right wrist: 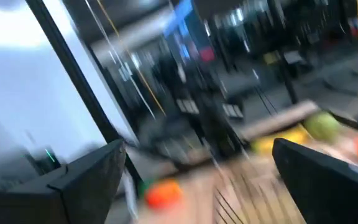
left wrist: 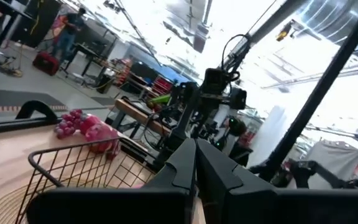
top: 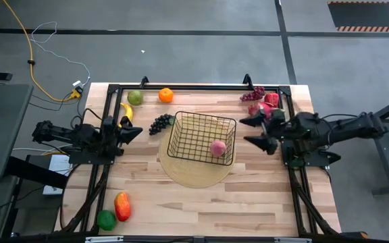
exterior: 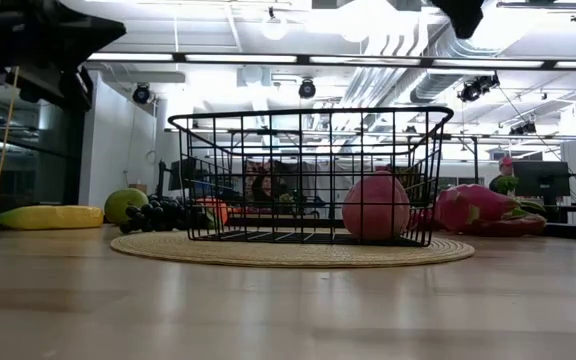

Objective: Build produce basket
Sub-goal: Put the banana into the wire basket

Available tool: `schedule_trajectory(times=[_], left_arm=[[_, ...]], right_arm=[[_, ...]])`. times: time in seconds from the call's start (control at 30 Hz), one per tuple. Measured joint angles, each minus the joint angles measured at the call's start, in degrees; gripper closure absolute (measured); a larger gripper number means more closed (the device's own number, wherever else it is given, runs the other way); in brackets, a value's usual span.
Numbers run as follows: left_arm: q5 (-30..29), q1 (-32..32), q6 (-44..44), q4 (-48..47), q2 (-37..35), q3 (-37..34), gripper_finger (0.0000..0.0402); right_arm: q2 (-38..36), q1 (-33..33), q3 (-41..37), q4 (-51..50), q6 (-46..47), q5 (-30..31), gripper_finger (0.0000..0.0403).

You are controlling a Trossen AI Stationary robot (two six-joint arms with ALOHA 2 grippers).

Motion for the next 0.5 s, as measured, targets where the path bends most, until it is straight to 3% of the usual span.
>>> schedule_trajectory(times=[0.23, 0.37, 0.5], left_arm=[[-1.7, 0.0, 0.9, 0.0, 0.0, 0.0, 0.0398], [-0.9, 0.0, 0.9, 0.0, 0.0, 0.0, 0.0398], [-0.6, 0.0, 0.9, 0.2, 0.0, 0.0, 0.0398]], right_arm=[[-1.7, 0.0, -2.1, 7.5, 6.4, 0.0, 0.0006], [-1.1, 0.0, -2.1, 7.3, 9.7, 4.4, 0.0009], [-0.5, 0.0, -2.1, 7.2, 9.5, 8.3, 0.0052]])
